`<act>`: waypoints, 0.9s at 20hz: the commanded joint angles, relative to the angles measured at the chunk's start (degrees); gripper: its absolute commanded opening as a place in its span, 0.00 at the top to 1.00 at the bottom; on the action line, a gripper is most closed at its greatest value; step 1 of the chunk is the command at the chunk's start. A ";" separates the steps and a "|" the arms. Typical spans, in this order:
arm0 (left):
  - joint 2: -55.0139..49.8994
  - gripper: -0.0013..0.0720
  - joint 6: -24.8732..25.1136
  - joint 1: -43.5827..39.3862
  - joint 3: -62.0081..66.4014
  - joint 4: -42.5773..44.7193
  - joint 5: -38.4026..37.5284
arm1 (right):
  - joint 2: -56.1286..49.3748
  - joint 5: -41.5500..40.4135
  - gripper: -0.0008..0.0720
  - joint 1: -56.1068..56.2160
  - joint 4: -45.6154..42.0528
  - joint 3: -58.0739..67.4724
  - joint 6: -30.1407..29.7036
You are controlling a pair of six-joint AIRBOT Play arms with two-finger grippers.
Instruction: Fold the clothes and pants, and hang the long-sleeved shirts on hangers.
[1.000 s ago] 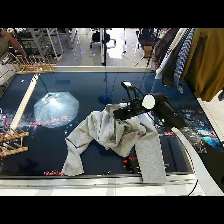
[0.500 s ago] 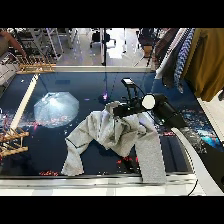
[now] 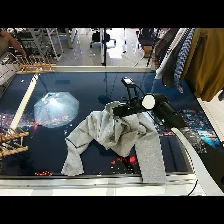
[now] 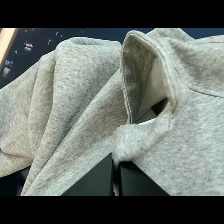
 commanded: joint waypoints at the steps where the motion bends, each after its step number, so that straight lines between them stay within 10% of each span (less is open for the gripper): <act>1: 1.11 0.92 0.46 -0.04 0.26 0.42 -0.61 | 0.02 0.74 0.94 0.07 0.00 -0.02 0.02; 8: 5.35 0.96 8.28 -0.07 5.33 -22.12 -1.70 | 0.02 0.96 0.94 0.07 1.53 -0.02 0.50; 13: 7.48 0.96 35.06 -1.31 6.60 -74.10 -26.97 | 0.46 0.96 0.94 0.07 -0.81 0.22 0.44; 18: 3.06 0.96 42.32 -13.75 6.54 -70.42 -48.41 | 3.32 6.32 0.94 0.00 -15.26 4.87 0.90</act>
